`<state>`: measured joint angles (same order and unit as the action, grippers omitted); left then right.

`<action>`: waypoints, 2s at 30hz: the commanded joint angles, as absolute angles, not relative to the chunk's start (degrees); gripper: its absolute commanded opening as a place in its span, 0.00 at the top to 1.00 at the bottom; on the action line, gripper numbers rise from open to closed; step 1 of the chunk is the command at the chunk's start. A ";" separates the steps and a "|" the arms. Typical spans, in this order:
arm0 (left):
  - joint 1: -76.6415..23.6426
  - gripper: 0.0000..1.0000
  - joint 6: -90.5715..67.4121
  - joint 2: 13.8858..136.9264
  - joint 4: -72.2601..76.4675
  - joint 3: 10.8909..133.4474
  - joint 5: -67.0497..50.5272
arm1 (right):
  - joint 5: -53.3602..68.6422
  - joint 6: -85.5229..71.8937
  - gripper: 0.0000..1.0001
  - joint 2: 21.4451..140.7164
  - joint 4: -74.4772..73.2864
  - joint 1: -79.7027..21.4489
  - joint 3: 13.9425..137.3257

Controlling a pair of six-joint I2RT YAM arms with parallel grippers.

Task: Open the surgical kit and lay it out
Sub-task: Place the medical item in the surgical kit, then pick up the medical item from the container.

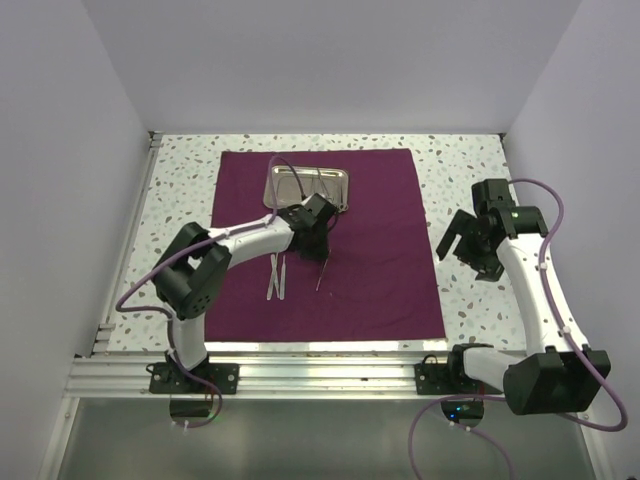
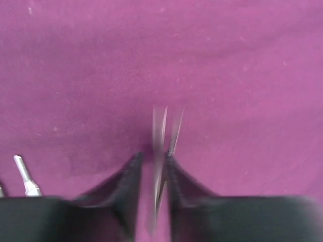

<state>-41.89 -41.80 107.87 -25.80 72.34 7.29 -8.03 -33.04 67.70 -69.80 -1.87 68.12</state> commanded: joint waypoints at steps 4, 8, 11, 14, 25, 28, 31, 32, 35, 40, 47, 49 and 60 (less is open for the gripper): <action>-41.57 0.43 -45.35 107.06 -28.29 77.07 5.80 | -10.28 -32.43 0.09 65.92 -70.14 -2.11 66.27; -40.35 0.36 -42.29 105.47 -33.03 83.39 10.35 | -11.51 -32.17 0.08 65.66 -70.22 -2.11 66.62; -36.85 0.37 -38.07 107.74 -34.28 90.25 13.26 | -12.04 -32.17 0.08 65.48 -70.05 -2.11 66.97; -32.63 0.39 -34.81 113.54 -34.98 98.07 13.45 | -12.30 -31.91 0.08 65.83 -69.79 -2.11 67.50; -27.33 0.44 -25.40 138.16 -35.86 127.86 12.83 | -13.45 -31.03 0.08 68.55 -71.01 -2.11 71.80; -27.25 0.44 -25.57 139.92 -34.46 127.97 12.83 | -13.62 -30.85 0.08 68.91 -71.19 -2.11 72.07; -27.16 0.45 -26.19 140.36 -33.58 127.36 13.01 | -14.06 -30.76 0.08 68.99 -71.28 -2.11 71.89; -27.16 0.46 -26.19 140.27 -33.05 127.09 13.09 | -14.32 -30.67 0.08 69.17 -71.37 -2.11 71.81; -27.16 0.47 -26.46 139.31 -32.00 125.69 13.27 | -14.68 -30.50 0.08 69.34 -71.37 -2.11 71.98; -26.98 0.52 -25.75 136.06 -29.98 120.95 14.06 | -14.85 -30.41 0.08 69.87 -70.93 -2.11 71.63; -26.72 0.60 -25.58 134.12 -29.54 116.64 15.20 | -14.68 -30.23 0.08 70.05 -70.23 -2.11 71.02; -26.63 0.60 -25.58 133.33 -29.01 115.40 15.21 | -14.76 -30.23 0.08 70.05 -70.14 -2.11 70.84; -26.37 0.60 -24.87 135.96 -29.97 117.07 14.06 | -14.94 -30.15 0.08 70.40 -69.87 -2.11 70.93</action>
<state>-27.00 -26.24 137.64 -31.77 115.74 13.91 -14.02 -30.83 70.13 -70.17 -1.87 69.84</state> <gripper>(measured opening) 0.402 0.917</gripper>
